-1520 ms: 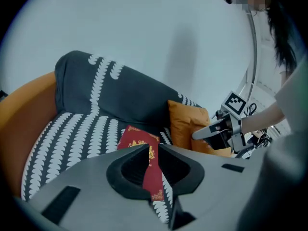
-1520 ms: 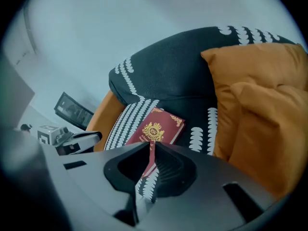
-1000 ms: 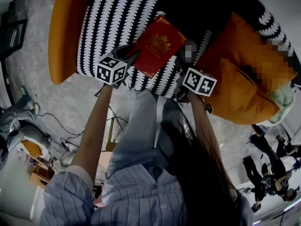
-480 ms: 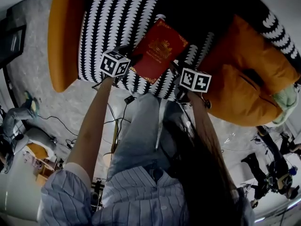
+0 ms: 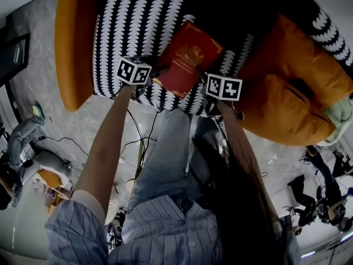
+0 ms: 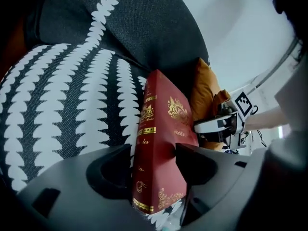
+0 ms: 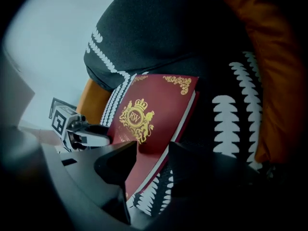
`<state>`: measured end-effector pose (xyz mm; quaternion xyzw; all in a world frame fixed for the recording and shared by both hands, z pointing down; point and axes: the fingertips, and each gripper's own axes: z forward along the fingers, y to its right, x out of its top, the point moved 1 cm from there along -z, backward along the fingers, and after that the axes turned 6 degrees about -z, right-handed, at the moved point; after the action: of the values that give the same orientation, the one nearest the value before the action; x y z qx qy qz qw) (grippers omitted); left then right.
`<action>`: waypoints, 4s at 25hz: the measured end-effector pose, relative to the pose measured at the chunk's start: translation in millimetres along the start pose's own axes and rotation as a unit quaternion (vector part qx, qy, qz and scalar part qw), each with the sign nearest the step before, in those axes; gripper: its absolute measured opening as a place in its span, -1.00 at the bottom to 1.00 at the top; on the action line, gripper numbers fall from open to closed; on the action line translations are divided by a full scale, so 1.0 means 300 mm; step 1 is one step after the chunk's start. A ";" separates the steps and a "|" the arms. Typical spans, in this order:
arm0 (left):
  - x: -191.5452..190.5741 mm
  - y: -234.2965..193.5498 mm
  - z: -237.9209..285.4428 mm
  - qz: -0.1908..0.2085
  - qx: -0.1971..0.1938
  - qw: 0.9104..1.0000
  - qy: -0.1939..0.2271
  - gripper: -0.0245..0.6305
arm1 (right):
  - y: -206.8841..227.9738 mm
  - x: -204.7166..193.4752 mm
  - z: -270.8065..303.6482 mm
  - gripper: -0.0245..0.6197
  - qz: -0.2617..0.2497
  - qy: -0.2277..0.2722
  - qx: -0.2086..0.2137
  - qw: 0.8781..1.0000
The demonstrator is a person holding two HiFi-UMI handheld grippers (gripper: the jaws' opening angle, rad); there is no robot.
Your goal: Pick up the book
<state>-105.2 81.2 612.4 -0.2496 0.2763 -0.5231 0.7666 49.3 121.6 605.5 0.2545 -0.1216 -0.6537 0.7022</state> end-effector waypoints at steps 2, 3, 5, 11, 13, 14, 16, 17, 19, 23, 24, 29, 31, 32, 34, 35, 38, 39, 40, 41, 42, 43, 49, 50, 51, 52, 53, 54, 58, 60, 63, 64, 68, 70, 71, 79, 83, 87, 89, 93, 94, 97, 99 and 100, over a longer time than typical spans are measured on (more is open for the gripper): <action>0.005 -0.004 0.001 -0.001 -0.013 1.000 -0.011 -0.06 | -0.003 -0.008 0.019 -0.26 0.003 -0.010 -0.006 1.000; 0.003 -0.008 0.004 -0.002 -0.020 1.000 -0.018 -0.06 | -0.007 -0.009 0.026 -0.26 0.012 -0.011 -0.002 1.000; -0.008 -0.020 0.008 -0.005 -0.029 0.999 -0.027 -0.06 | -0.014 -0.016 0.037 -0.27 0.034 -0.007 0.015 0.999; -0.058 -0.008 0.029 -0.058 -0.059 0.996 -0.036 -0.07 | -0.010 -0.035 0.027 -0.40 0.059 0.010 0.032 0.998; -0.079 0.014 0.015 -0.063 -0.061 0.995 -0.051 -0.08 | -0.024 -0.031 0.005 -0.43 0.047 -0.003 0.020 0.999; -0.085 0.030 0.006 -0.060 -0.060 0.995 -0.057 -0.08 | -0.032 -0.028 -0.012 -0.43 0.039 -0.011 0.014 0.999; -0.082 0.074 -0.023 -0.049 -0.062 0.995 -0.061 -0.09 | -0.053 -0.016 -0.063 -0.44 0.033 -0.022 0.006 0.999; -0.075 0.100 -0.042 -0.044 -0.065 0.995 -0.057 -0.09 | -0.064 -0.009 -0.095 -0.44 0.036 -0.023 0.006 0.999; -0.059 0.140 -0.074 -0.040 -0.072 0.996 -0.042 -0.10 | -0.073 0.002 -0.146 -0.45 0.046 -0.016 0.013 0.999; -0.042 0.137 -0.025 -0.036 -0.058 0.998 -0.011 -0.10 | -0.010 -0.008 -0.134 -0.48 0.055 0.011 0.019 0.998; -0.049 0.132 -0.001 -0.035 -0.058 0.998 -0.009 -0.10 | 0.008 -0.009 -0.121 -0.48 0.050 0.016 0.017 0.998; -0.043 0.121 -0.009 -0.031 -0.053 0.998 0.010 -0.10 | -0.022 0.047 -0.119 -0.48 -0.014 0.028 0.014 0.999; -0.036 0.143 -0.043 -0.028 -0.050 0.998 0.021 -0.10 | -0.057 0.074 -0.154 -0.49 -0.045 0.034 0.016 0.998; -0.028 0.159 -0.062 -0.024 -0.047 0.998 0.030 -0.10 | -0.074 0.089 -0.178 -0.49 -0.058 0.039 0.016 0.997; -0.005 0.202 -0.110 -0.015 -0.040 0.998 0.053 -0.10 | -0.111 0.122 -0.236 -0.49 -0.082 0.054 0.015 0.995; 0.003 0.227 -0.136 -0.011 -0.036 0.997 0.064 -0.10 | -0.130 0.134 -0.268 -0.49 -0.091 0.063 0.014 0.994; 0.012 0.287 -0.207 -0.006 -0.030 0.995 0.091 -0.10 | -0.185 0.153 -0.344 -0.49 -0.112 0.083 0.010 0.990; 0.013 0.302 -0.226 -0.005 -0.028 0.995 0.097 -0.10 | -0.200 0.156 -0.363 -0.49 -0.116 0.089 0.009 0.989; 0.016 0.315 -0.244 -0.004 -0.027 0.994 0.103 -0.10 | -0.214 0.161 -0.382 -0.49 -0.119 0.093 0.009 0.988; 0.021 0.329 -0.264 -0.002 -0.027 0.994 0.109 -0.10 | -0.229 0.167 -0.402 -0.49 -0.122 0.098 0.009 0.988; 0.029 0.345 -0.285 0.002 -0.026 0.993 0.115 -0.10 | -0.244 0.175 -0.424 -0.49 -0.124 0.102 0.009 0.987; 0.039 0.363 -0.306 0.006 -0.024 0.993 0.119 -0.10 | -0.259 0.183 -0.448 -0.49 -0.126 0.108 0.009 0.986; 0.042 0.530 -0.417 0.043 -0.009 0.991 0.128 -0.10 | -0.336 0.169 -0.645 -0.50 -0.152 0.135 0.005 0.979; 0.047 0.551 -0.436 0.047 -0.008 0.990 0.132 -0.10 | -0.350 0.173 -0.672 -0.50 -0.155 0.140 0.005 0.978; 0.055 0.571 -0.454 0.052 -0.007 0.989 0.136 -0.10 | -0.362 0.179 -0.698 -0.50 -0.156 0.146 0.006 0.977; 0.064 0.591 -0.471 0.057 -0.007 0.988 0.141 -0.10 | -0.372 0.186 -0.724 -0.50 -0.156 0.152 0.008 0.976; 0.073 0.613 -0.486 0.061 -0.006 0.987 0.146 -0.10 | -0.379 0.192 -0.751 -0.50 -0.156 0.158 0.010 0.975; 0.083 0.636 -0.500 0.066 -0.005 0.986 0.151 -0.10 | -0.385 0.198 -0.779 -0.50 -0.155 0.164 0.011 0.974; 0.113 0.737 -0.542 0.087 -0.001 0.983 0.162 -0.10 | -0.397 0.210 -0.891 -0.50 -0.161 0.182 0.014 0.970; 0.118 0.782 -0.568 0.096 0.004 0.981 0.166 -0.10 | -0.405 0.208 -0.939 -0.50 -0.164 0.187 0.019 0.968; 0.127 0.852 -0.599 0.112 0.012 0.977 0.179 -0.11 | -0.409 0.205 -1.009 -0.51 -0.163 0.197 0.027 0.966; 0.133 0.875 -0.605 0.117 0.014 0.976 0.184 -0.11 | -0.406 0.207 -1.031 -0.51 -0.162 0.203 0.029 0.965; 0.130 0.948 -0.637 0.123 0.015 0.972 0.202 -0.11 | -0.415 0.196 -1.107 -0.51 -0.159 0.223 0.035 0.961; 0.120 0.980 -0.659 0.122 0.012 0.970 0.210 -0.11 | -0.433 0.187 -1.144 -0.51 -0.162 0.230 0.036 0.959; 0.116 0.995 -0.669 0.121 0.011 0.969 0.214 -0.11 | -0.440 0.185 -1.162 -0.51 -0.164 0.234 0.037 0.958; 0.082 1.129 -0.733 0.120 0.007 0.960 0.254 -0.11 | -0.471 0.151 -1.306 -0.53 -0.173 0.273 0.047 0.945; 0.042 1.209 -0.733 0.126 0.008 0.956 0.263 -0.11 | -0.459 0.100 -1.381 -0.53 -0.176 0.291 0.050 0.939; -0.017 1.291 -0.719 0.137 0.017 0.954 0.267 -0.11 | -0.441 0.031 -1.449 -0.53 -0.191 0.304 0.043 0.932; -0.046 1.335 -0.712 0.142 0.021 0.951 0.273 -0.11 | -0.427 -0.005 -1.485 -0.53 -0.195 0.311 0.044 0.929; -0.114 1.417 -0.703 0.147 0.029 0.945 0.290 -0.11 | -0.404 -0.080 -1.548 -0.53 -0.202 0.320 0.053 0.924; -0.133 1.433 -0.701 0.148 0.031 0.944 0.293 -0.11 | -0.401 -0.098 -1.560 -0.53 -0.206 0.321 0.056 0.923; -0.194 1.470 -0.693 0.143 0.037 0.941 0.304 -0.11 | -0.396 -0.151 -1.586 -0.53 -0.219 0.320 0.063 0.920; -0.235 1.490 -0.689 0.135 0.039 0.940 0.312 -0.11 | -0.394 -0.183 -1.599 -0.53 -0.226 0.319 0.068 0.918; -0.253 1.498 -0.689 0.131 0.040 0.939 0.315 -0.11 | -0.395 -0.197 -1.604 -0.53 -0.230 0.318 0.071 0.917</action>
<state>29.1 280.8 173.5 -0.0025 0.5130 -0.4805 0.7113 183.3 273.0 149.2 0.5193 0.1241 -0.6710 0.5145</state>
